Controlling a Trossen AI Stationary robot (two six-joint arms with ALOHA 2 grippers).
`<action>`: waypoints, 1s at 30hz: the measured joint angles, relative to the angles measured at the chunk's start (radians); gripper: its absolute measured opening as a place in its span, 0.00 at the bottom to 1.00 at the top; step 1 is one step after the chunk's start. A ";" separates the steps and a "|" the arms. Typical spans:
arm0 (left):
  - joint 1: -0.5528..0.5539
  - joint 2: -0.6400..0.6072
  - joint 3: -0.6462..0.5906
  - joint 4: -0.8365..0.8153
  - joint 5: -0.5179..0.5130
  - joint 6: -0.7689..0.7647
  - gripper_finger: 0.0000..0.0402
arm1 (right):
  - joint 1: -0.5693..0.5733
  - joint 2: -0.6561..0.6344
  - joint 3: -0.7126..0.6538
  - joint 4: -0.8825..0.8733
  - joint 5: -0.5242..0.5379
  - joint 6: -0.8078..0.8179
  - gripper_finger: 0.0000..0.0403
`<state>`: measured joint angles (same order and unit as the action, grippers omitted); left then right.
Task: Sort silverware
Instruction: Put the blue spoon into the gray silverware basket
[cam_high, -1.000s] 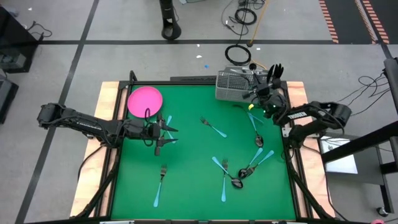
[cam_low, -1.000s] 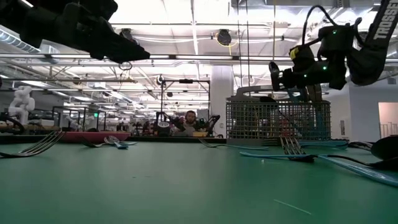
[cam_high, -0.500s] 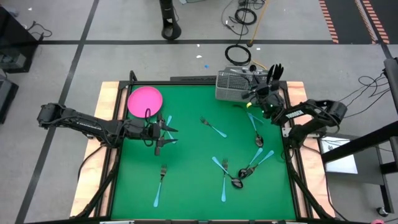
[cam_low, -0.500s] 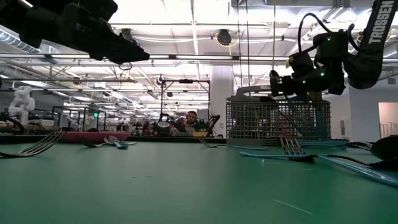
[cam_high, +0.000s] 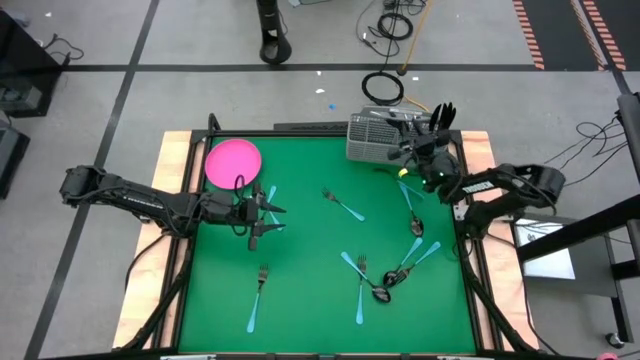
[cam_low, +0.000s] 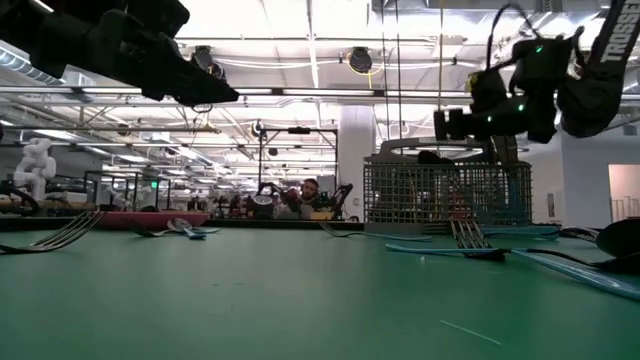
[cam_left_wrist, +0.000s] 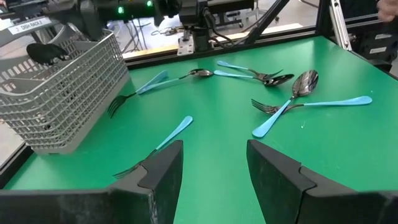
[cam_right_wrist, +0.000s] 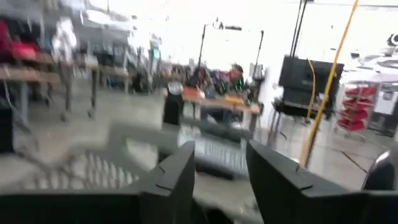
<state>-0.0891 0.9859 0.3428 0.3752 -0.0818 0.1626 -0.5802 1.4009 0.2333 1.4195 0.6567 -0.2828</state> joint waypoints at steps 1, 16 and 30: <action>0.000 0.000 0.000 0.000 0.000 0.000 0.45 | 0.016 -0.025 0.000 0.014 0.001 0.000 0.34; -0.001 0.000 0.000 0.045 0.030 -0.025 0.45 | 0.367 -0.300 0.452 -1.210 -0.067 0.435 0.30; -0.041 0.000 0.000 0.073 0.113 -0.043 0.45 | 0.696 -0.153 0.777 -2.275 -0.354 1.309 0.25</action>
<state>-0.1299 0.9859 0.3428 0.4480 0.0309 0.1198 0.1161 1.2477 1.0107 -0.8551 0.3028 1.0261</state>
